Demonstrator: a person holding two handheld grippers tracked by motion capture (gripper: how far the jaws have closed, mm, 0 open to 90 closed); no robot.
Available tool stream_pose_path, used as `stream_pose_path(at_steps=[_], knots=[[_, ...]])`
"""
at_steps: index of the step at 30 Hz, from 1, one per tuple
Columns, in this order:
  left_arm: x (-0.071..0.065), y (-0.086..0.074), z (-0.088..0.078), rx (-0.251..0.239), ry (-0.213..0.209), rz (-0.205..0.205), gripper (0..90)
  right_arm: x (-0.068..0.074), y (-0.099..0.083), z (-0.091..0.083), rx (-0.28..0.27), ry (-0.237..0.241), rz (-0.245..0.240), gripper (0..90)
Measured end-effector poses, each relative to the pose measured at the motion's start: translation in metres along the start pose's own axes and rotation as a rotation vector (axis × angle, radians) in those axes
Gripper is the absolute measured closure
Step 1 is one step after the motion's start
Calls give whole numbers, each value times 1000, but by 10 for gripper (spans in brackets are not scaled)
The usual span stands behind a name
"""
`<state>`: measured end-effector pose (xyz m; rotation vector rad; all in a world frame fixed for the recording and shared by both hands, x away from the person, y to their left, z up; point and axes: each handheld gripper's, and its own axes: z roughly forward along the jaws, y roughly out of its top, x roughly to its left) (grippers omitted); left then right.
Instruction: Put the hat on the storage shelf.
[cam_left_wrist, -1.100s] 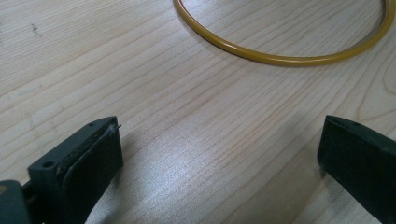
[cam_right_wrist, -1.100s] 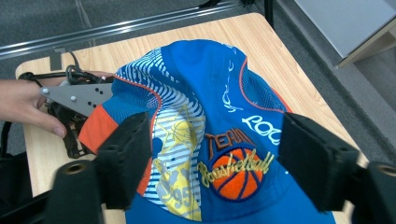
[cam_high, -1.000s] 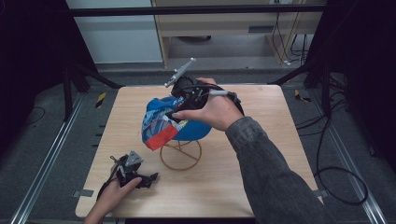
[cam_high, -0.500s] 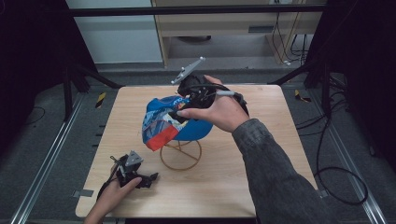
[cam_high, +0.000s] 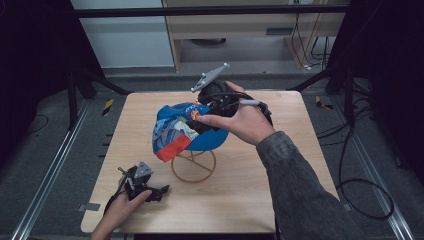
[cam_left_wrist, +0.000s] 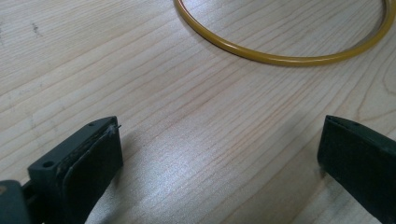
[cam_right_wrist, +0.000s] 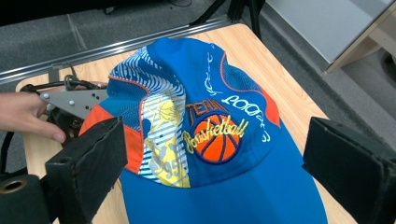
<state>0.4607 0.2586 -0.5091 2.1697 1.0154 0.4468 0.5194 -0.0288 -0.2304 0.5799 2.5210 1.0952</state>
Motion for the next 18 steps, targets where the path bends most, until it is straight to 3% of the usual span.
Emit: stream_pose_path(at_steps=[6, 18], knots=[[0, 0, 0, 0, 1, 3, 0, 1, -7, -11, -7, -10, -11, 58], [0, 0, 0, 0, 1, 3, 0, -9, -37, -31, -18, -56, 30, 86]])
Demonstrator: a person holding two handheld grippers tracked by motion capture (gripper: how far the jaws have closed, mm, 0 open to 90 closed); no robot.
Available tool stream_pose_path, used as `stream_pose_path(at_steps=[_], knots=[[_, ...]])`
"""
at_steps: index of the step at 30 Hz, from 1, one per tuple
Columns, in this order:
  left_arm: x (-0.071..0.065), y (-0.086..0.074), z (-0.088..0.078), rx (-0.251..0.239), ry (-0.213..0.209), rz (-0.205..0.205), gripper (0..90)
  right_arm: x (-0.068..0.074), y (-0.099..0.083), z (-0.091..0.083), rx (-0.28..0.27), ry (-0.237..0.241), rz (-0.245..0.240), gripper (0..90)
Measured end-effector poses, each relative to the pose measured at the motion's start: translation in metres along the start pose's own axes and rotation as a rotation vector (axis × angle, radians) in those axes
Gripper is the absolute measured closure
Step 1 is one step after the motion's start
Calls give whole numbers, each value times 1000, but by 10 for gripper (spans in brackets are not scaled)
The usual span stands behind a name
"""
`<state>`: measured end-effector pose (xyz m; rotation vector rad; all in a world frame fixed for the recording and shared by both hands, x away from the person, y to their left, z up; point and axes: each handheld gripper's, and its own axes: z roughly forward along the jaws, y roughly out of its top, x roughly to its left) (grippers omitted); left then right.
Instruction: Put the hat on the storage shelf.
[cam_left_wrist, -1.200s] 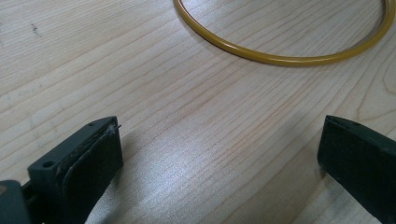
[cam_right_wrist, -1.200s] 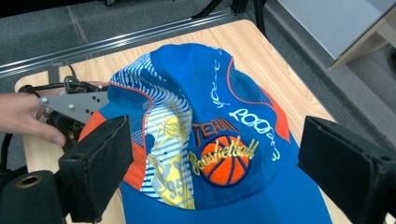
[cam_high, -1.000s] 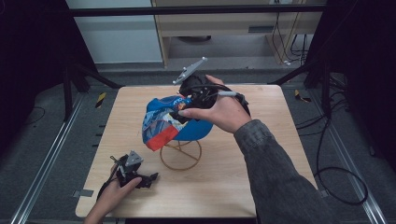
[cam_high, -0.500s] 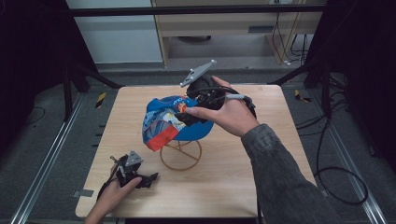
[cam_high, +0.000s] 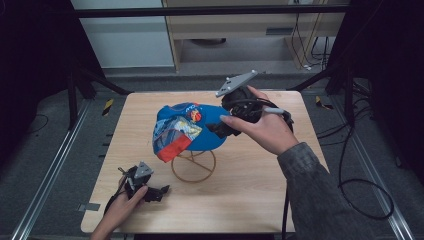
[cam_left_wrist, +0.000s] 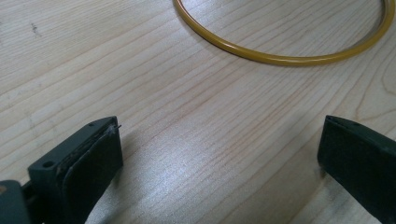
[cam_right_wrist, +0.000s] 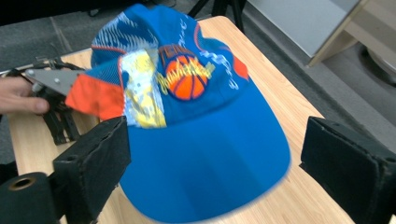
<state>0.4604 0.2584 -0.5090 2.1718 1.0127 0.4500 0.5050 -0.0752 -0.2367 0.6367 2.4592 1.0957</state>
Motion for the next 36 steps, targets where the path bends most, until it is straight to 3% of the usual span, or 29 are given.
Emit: stream_pose_path(at_steps=[6, 17, 22, 28, 36], knots=[[0, 0, 0, -2, 1, 0, 0, -8, -18, -18, -19, -29, 14, 96], [0, 0, 0, -2, 0, -2, 0, -22, -63, -33, -9, -75, 41, 106], [0, 0, 0, 4, -2, 1, 0, -28, -90, -36, -11, -99, 75, 113], [0, 0, 0, 2, -2, 1, 0, -35, -126, -29, -3, -138, 121, 113], [0, 0, 0, 2, -1, 2, 0, -41, -181, 5, 34, -157, 226, 113]])
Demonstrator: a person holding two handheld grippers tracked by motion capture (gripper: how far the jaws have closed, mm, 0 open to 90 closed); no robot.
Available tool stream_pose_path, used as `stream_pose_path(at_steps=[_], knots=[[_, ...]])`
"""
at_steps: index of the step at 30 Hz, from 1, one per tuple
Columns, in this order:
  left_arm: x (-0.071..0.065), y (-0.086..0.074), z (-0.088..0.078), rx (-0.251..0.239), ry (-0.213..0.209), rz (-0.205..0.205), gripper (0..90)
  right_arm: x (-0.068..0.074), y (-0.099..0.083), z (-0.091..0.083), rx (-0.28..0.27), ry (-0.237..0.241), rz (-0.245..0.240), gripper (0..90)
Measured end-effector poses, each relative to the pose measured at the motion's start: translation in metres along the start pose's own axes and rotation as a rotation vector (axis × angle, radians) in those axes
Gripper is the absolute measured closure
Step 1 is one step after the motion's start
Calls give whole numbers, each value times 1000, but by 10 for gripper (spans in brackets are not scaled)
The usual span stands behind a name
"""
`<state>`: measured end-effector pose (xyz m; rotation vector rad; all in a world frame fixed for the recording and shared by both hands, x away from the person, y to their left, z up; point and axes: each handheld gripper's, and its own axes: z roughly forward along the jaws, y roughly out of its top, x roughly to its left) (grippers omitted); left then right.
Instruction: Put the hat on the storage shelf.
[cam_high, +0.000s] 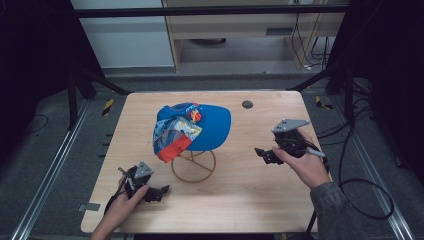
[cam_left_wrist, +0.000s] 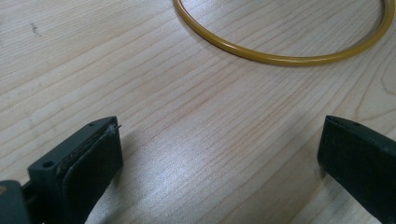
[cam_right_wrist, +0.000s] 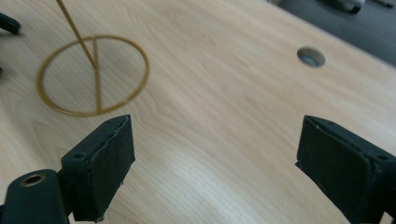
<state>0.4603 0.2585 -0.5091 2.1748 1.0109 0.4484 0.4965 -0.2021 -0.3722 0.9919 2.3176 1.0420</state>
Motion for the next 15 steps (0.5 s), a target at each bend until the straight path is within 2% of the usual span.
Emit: stream_pose_path(at_steps=[3, 6, 15], knots=[[0, 0, 0, 0, -1, 0, 0, -3, -17, 11, 12, -2, 29, 113], [0, 0, 0, 0, -1, 1, 0, -6, -26, 18, 16, -5, 45, 113], [0, 0, 0, 0, -2, 0, 0, -5, -39, 23, 29, -13, 53, 108]])
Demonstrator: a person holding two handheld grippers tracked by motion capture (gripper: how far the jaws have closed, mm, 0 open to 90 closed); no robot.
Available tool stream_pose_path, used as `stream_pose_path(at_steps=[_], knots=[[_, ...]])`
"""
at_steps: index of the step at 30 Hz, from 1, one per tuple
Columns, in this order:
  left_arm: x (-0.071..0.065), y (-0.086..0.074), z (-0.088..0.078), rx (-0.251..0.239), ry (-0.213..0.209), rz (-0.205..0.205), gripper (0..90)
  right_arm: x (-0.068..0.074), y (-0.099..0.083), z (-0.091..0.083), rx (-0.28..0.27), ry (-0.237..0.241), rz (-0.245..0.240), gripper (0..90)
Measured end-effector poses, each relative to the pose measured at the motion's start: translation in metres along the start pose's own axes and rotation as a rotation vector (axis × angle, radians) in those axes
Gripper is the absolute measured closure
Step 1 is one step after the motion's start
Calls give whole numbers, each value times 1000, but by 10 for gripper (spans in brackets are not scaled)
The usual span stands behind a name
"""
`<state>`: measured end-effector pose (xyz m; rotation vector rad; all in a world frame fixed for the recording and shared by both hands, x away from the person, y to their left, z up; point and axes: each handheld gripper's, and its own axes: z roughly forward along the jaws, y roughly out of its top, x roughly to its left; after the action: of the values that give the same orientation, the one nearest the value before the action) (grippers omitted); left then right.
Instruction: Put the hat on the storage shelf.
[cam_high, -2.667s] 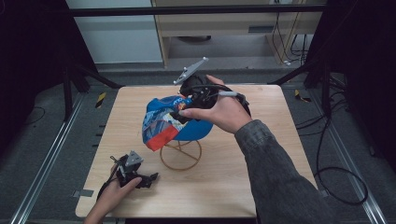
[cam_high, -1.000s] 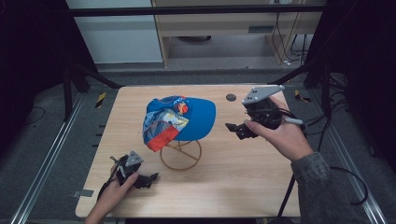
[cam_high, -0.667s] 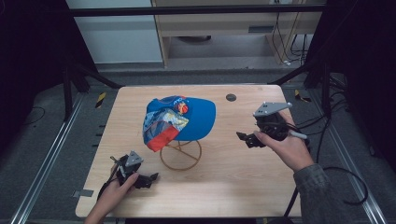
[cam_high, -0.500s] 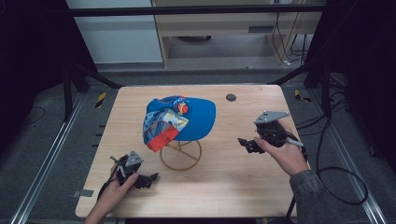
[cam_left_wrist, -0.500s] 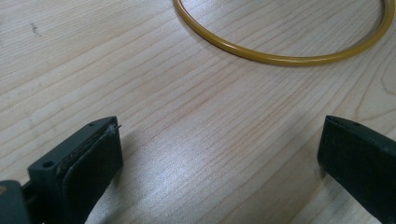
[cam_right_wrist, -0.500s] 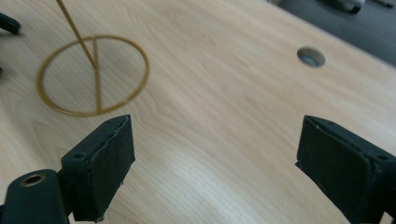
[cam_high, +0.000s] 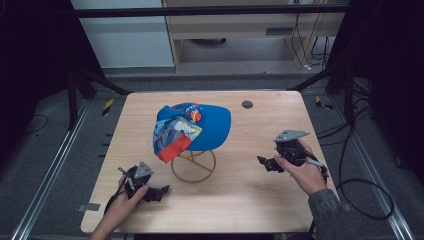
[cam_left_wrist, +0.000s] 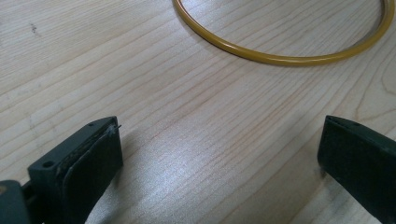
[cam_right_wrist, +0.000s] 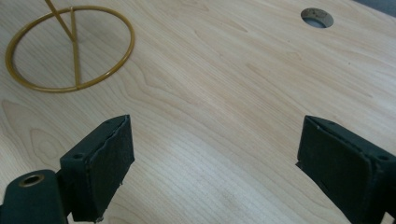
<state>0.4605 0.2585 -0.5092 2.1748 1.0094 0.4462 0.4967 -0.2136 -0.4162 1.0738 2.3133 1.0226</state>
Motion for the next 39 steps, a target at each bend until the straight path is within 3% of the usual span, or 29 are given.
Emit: stream_pose_path(at_steps=[19, 39], knots=[[0, 0, 0, 1, -1, 1, 0, -2, -39, 35, 41, -24, 73, 102], [0, 0, 0, 0, -1, 2, 0, 9, -55, 61, 55, -8, 100, 99]])
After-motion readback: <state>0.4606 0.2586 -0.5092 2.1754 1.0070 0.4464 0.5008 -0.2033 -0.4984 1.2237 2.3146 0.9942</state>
